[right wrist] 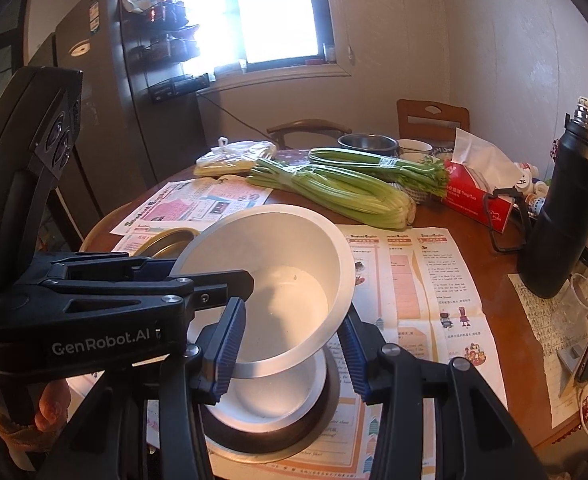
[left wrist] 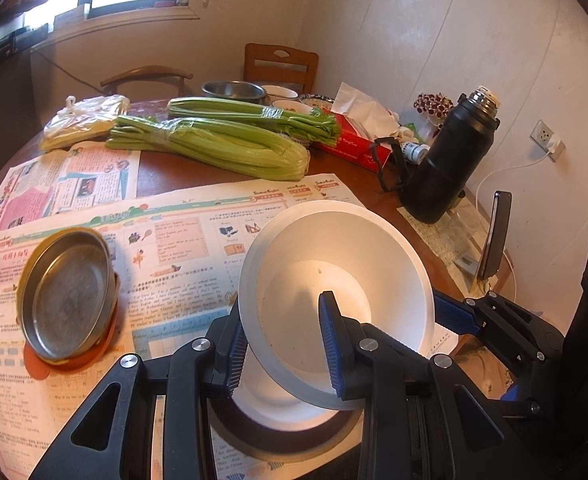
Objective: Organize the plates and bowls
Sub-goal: 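Lower the red-printed bowl into the white bowl and open the right tool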
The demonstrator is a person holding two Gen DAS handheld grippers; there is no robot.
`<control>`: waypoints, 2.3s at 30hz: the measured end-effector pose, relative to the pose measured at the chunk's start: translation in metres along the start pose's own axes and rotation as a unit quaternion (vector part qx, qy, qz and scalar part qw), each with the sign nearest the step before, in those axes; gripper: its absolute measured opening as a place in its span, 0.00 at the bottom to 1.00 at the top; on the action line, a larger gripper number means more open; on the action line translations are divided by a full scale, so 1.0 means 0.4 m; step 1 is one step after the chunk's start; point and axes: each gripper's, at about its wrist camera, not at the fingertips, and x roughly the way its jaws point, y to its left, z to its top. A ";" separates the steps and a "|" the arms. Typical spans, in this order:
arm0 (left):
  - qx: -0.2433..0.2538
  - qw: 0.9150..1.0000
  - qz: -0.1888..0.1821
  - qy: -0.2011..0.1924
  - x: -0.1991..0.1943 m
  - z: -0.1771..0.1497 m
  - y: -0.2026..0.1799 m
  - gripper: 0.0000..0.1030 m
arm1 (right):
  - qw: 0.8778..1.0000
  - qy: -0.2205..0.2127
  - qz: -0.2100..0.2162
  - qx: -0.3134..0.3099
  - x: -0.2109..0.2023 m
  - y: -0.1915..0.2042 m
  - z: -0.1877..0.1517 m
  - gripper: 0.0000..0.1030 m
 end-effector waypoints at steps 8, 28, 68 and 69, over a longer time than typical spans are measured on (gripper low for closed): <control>-0.004 1.000 -0.001 0.004 0.009 -0.049 0.012 0.33 | 1.000 0.010 0.005 -0.003 0.000 0.017 -0.042 0.46; -0.005 1.000 0.013 0.016 0.055 -0.113 0.039 0.33 | 0.999 0.031 0.009 0.001 0.043 0.032 -0.111 0.46; -0.002 0.998 0.051 0.030 0.106 -0.138 0.044 0.35 | 0.998 0.057 -0.005 -0.005 0.093 0.025 -0.145 0.46; -0.003 0.998 0.050 0.030 0.106 -0.138 0.045 0.35 | 0.998 0.056 -0.005 -0.005 0.091 0.026 -0.145 0.46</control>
